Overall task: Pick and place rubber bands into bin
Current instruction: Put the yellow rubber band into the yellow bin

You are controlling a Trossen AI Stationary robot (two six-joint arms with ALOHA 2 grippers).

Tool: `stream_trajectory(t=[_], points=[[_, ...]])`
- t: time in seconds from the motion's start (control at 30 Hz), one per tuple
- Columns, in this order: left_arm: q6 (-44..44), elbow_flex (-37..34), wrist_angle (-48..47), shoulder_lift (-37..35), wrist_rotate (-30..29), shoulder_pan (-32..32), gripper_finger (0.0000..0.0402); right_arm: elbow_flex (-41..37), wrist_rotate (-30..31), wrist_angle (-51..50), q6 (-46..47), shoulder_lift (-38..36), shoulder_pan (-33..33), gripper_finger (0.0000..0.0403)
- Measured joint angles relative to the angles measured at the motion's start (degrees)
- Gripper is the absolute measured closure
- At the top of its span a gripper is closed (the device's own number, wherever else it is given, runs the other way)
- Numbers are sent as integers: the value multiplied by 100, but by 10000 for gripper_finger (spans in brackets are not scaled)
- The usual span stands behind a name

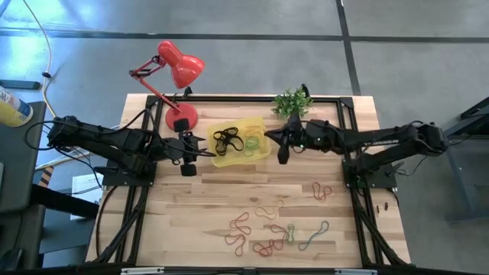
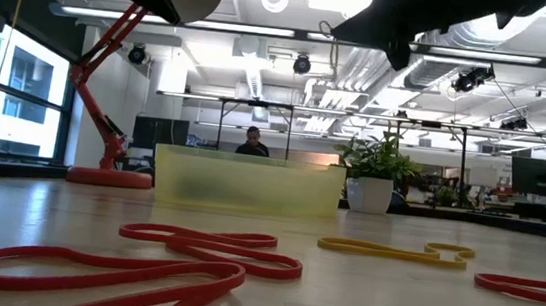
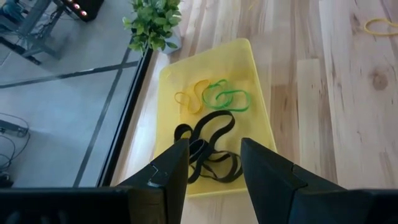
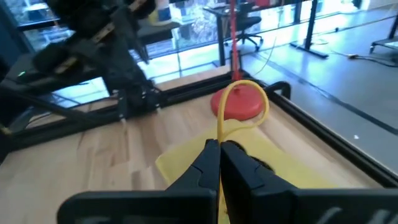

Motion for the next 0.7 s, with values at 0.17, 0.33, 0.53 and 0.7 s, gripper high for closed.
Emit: stream_trajectory(t=[0.17,0.33,0.53,0.7], points=[[-14,0,34,2,-1,0,266,1,-194,248,-3,326,-228,403],[-27,0,51,2,-1,0,266,1,-341,653,25,848,-518,403],[-60,0,69,2,-1,-2,266,253,-610,879,293,1575,-969,403],[-62,0,69,2,1,-1,266,905,-899,631,266,2276,-1248,403]])
